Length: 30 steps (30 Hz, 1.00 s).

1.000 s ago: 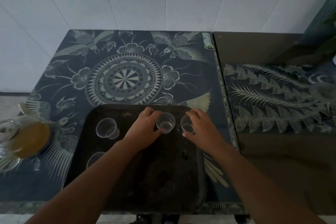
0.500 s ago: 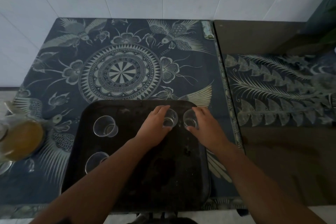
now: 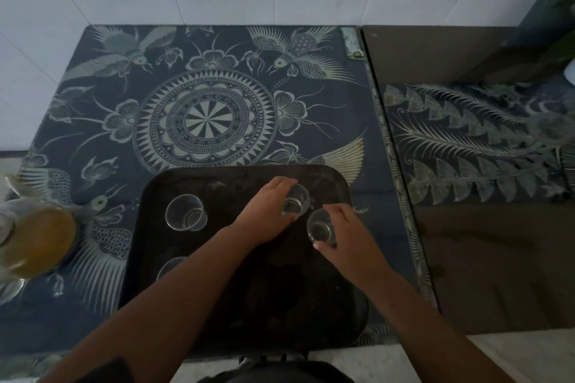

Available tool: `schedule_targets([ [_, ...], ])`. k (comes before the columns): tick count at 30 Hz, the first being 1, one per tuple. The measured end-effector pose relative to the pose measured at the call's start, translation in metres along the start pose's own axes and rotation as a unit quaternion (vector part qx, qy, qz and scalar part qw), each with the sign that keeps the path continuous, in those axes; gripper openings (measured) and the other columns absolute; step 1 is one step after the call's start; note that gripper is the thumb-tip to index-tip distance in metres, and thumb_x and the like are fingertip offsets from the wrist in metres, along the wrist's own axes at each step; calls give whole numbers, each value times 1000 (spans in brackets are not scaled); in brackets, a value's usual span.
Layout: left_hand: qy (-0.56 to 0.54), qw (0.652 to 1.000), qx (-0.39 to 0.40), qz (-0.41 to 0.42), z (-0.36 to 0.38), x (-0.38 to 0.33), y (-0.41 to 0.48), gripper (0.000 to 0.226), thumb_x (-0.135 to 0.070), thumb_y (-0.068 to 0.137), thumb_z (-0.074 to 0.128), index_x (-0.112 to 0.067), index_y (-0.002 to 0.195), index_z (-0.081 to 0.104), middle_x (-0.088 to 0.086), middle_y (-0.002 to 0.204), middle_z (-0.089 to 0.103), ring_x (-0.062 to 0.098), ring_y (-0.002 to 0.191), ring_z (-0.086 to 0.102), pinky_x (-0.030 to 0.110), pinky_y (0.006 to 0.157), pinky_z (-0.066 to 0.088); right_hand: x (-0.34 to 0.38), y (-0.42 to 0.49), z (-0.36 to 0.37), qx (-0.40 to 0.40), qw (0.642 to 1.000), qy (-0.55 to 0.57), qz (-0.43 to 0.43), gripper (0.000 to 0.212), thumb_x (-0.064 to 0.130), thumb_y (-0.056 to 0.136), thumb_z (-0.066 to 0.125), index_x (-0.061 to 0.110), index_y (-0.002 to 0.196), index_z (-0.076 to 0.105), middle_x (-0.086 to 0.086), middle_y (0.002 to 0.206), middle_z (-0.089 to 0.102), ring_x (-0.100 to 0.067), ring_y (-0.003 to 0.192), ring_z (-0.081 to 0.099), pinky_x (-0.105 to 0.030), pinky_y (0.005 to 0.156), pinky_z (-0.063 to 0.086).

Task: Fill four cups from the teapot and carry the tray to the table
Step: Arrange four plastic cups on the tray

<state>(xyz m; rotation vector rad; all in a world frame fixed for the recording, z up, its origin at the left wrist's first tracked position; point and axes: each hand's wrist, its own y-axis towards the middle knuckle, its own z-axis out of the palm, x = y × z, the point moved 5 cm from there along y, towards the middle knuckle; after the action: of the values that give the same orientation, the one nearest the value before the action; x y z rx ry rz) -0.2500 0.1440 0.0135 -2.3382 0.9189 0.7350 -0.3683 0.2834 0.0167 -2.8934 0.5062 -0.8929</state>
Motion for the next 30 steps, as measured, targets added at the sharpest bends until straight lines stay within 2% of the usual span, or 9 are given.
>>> schedule_targets([
  [3,0,1000,0,6,1,2,-3,76,-20,87,77,-18,153,40,-1,153,42,19,138,46,32,114,40,9,-12,9,-5,1000,5,3,73,32,84,76,12,146,42,0,141,44,-16,127,50,-19,99,39],
  [8,-7,1000,5,0,3,4,-6,75,-21,88,76,-23,153,39,1,148,44,19,132,49,26,105,39,24,-28,22,1,1000,4,-2,74,36,83,75,17,145,40,5,141,42,-12,126,49,-17,98,40],
  [13,-12,1000,15,1,4,8,-11,76,-22,87,76,-24,153,38,1,148,43,20,131,50,31,108,43,35,-41,33,6,1000,-5,-6,75,41,84,73,18,146,39,6,142,42,-10,127,48,-22,101,46],
  [19,-24,1000,1,-5,5,9,-17,86,-20,87,77,-19,158,29,3,151,45,19,138,47,28,108,39,45,-49,42,9,1000,-9,-17,77,42,84,73,18,148,39,6,143,42,-8,130,46,-17,101,41],
  [23,-11,1000,-2,-6,6,9,-16,80,-21,88,76,-15,156,34,2,152,43,19,137,47,21,103,35,49,-52,47,5,1000,-7,-15,77,42,83,74,18,148,40,6,143,42,-7,130,44,-12,100,32],
  [27,-15,1000,-1,-9,6,9,-16,79,-21,89,75,-16,156,33,2,153,40,18,136,46,19,102,33,53,-54,52,1,1000,5,-23,76,41,82,74,18,147,40,6,142,42,-7,129,45,-18,103,43],
  [30,-18,1000,-1,-7,7,10,-16,79,-20,89,75,-16,156,34,3,152,41,19,136,47,20,102,34,56,-55,54,-4,1000,4,-24,76,42,82,74,18,146,40,6,142,42,-8,129,45,-19,102,44],
])
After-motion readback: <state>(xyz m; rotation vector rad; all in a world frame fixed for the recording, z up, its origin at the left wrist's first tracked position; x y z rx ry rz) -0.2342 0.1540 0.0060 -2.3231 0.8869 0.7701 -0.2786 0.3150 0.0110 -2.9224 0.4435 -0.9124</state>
